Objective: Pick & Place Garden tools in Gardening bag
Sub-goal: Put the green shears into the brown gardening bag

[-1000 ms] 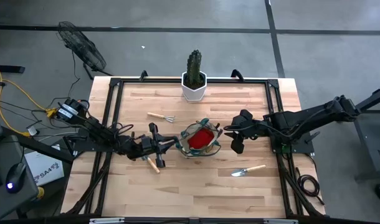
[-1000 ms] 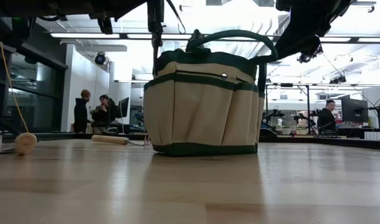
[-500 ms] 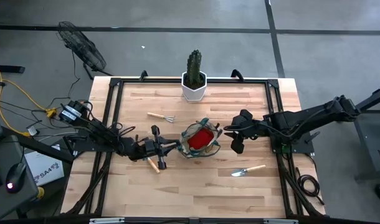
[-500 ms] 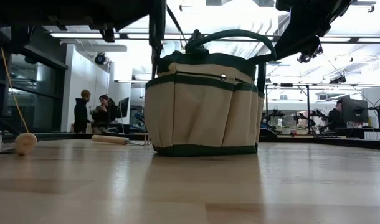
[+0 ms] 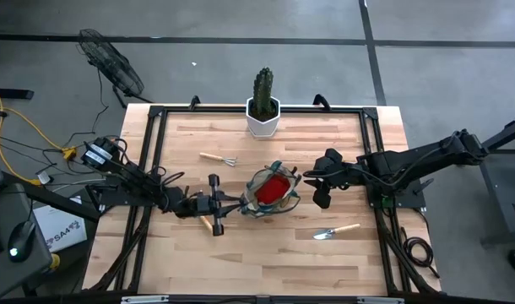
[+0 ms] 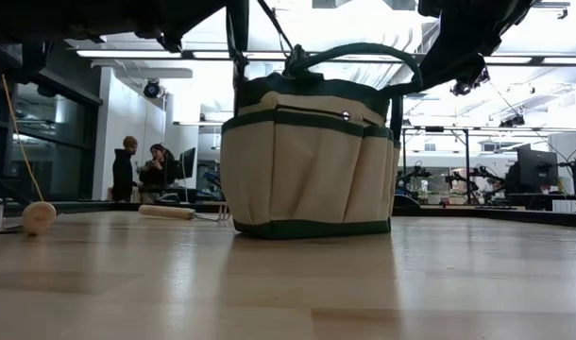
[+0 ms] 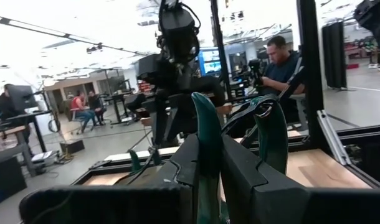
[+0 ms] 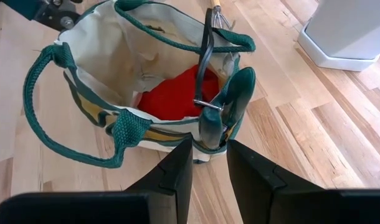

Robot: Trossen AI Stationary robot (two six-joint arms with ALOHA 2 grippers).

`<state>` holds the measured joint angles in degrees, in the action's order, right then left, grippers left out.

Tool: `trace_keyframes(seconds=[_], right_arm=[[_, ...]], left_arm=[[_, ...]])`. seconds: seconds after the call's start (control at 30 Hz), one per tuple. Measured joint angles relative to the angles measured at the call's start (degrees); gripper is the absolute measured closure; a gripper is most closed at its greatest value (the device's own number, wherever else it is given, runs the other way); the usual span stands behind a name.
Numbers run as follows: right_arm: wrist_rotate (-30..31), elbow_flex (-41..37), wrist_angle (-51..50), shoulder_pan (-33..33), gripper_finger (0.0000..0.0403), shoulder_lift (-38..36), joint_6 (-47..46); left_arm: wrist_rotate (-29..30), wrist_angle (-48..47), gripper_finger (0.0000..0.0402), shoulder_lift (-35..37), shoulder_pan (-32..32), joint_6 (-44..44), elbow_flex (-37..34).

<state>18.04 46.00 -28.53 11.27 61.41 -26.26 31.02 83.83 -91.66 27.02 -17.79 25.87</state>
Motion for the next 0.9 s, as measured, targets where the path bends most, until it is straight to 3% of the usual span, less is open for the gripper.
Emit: trace_keyframes(seconds=[0.7, 0.8, 0.9], right_arm=[[0.0, 0.0, -0.2, 0.0, 0.0311, 0.0, 0.0], [0.0, 0.0, -0.3, 0.0, 0.0311, 0.0, 0.0], [0.0, 0.0, -0.4, 0.0, 0.0311, 0.0, 0.0]], left_arm=[[-10.6, 0.0, 0.0367, 0.0, 0.0, -3.6, 0.0], [-10.4, -1.1, 0.0367, 0.1, 0.0, -3.5, 0.0], [-6.6, -2.8, 0.0367, 0.1, 0.0, -2.5, 0.0]])
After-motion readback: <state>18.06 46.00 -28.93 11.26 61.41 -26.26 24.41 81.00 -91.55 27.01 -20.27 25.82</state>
